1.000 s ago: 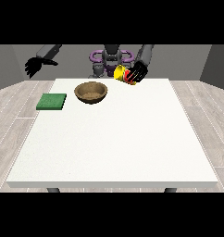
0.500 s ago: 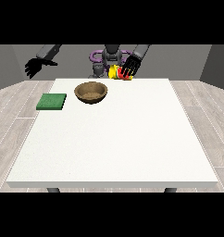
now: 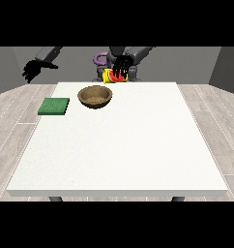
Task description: Pick the cup and pour the ball into the bowl, then pick the bowl and place it on the pad
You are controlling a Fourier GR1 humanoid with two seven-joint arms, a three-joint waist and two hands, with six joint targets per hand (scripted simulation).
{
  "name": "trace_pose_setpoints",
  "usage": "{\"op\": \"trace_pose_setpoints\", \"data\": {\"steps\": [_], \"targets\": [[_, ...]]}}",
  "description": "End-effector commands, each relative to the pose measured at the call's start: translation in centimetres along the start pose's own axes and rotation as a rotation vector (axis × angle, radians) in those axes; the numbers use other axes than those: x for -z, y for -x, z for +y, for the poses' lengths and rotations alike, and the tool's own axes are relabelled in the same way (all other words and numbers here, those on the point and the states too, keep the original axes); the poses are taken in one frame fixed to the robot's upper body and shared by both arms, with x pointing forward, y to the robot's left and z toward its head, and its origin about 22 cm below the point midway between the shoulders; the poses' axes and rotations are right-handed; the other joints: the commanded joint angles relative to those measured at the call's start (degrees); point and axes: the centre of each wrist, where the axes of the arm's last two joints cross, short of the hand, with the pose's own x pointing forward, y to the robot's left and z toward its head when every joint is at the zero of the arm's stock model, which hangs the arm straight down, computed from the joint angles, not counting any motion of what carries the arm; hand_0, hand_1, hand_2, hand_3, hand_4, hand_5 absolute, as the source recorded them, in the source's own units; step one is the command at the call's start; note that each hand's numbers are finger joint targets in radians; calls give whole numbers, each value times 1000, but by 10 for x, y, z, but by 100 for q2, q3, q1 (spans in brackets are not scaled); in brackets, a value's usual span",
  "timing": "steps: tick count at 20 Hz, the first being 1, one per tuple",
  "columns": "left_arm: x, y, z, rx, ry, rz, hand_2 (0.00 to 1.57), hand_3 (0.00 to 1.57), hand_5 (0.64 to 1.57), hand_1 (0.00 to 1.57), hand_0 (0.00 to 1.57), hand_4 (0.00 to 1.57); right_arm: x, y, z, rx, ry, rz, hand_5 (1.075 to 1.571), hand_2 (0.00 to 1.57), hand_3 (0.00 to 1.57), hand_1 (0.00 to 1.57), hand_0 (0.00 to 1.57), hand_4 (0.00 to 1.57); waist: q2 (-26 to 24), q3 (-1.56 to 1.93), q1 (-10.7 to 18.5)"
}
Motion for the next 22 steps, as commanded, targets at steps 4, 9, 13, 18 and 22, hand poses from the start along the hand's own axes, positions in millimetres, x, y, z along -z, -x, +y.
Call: {"op": "trace_pose_setpoints", "data": {"steps": [4, 9, 13, 18, 22], "targets": [[8, -23, 7, 206, -44, -75, 1571, 1571, 1570, 373, 373, 899, 32, -4, 49, 6, -49, -38, 1527, 0, 273, 0, 0, 0, 226, -4, -220], [-32, -42, -15, 290, -15, -172, 1571, 1571, 1556, 0, 0, 884, 51, -21, 52, 26, -87, -66, 1527, 0, 218, 0, 0, 0, 462, -3, -343], [-15, -48, -3, 412, 30, -242, 1571, 1571, 1452, 0, 0, 1163, 51, -22, 49, 33, -93, -96, 1522, 0, 217, 0, 0, 0, 612, -1, -354], [10, -42, 19, 588, 92, -347, 1571, 1571, 1387, 614, 614, 1232, 29, 0, 36, 63, -54, -18, 1519, 0, 71, 0, 0, 0, 241, 1, -238], [15, -61, 22, 733, 93, -397, 1571, 1571, 1443, 1511, 1511, 1203, 33, 4, 53, 33, -70, 13, 1516, 0, 171, 0, 0, 0, -2, -2, -283]]}}
